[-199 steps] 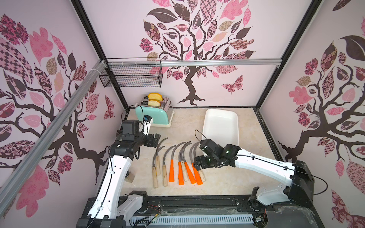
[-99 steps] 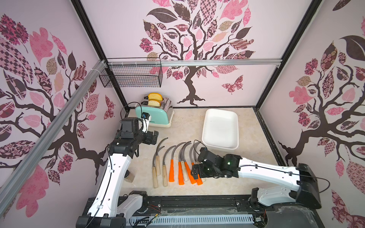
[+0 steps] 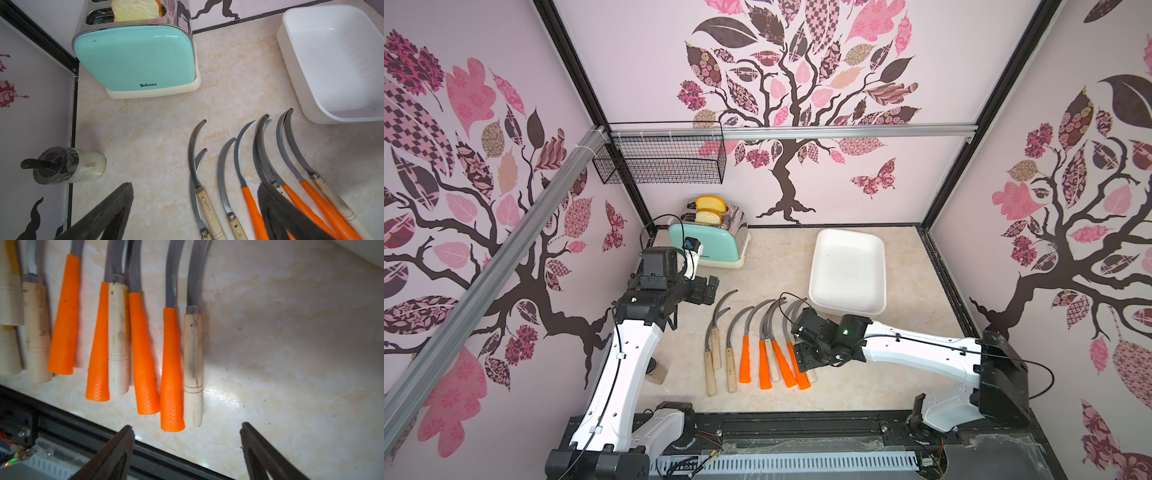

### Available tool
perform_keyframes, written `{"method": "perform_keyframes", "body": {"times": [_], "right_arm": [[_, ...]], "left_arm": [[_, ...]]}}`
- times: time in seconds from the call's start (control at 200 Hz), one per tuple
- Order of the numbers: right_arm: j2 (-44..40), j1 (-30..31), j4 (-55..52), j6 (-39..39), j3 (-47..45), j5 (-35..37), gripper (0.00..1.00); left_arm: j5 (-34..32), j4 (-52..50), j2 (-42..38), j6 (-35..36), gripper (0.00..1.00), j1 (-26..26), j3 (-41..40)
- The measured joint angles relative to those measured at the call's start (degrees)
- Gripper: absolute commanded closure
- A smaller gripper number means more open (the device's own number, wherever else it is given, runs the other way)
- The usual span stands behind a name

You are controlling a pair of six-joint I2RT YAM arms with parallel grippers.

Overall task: Put small sickles into storage boxes
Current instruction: Pick up the sickle at the center of the board.

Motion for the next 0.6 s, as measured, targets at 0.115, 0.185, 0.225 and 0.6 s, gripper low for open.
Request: {"method": "perform_keyframes", "body": {"times": [0.115,0.185,0.225,0.6], "right_arm": [[1.6,-3.4,-0.8,-2.3,0.3,-0.2,0.27],[2.8,-4.7,-1.5,-3.6,1.2,-0.1,0.27],[3.8,-5.1,-1.8,-4.4,2.1,-0.1,0.27],[13.7,-5.2,-1.0,-8.7,6.5,-2.8,0.31]], "left_arm": [[0.5,-1.1,0.0,0.2,0.02,0.0,0.0],[0.7,-1.4,0.0,0.3,0.02,0.0,0.0],[0.9,-1.5,0.0,0.3,0.02,0.0,0.0],[2.1,-3.1,0.0,-0.1,0.02,0.0,0.9]]}}
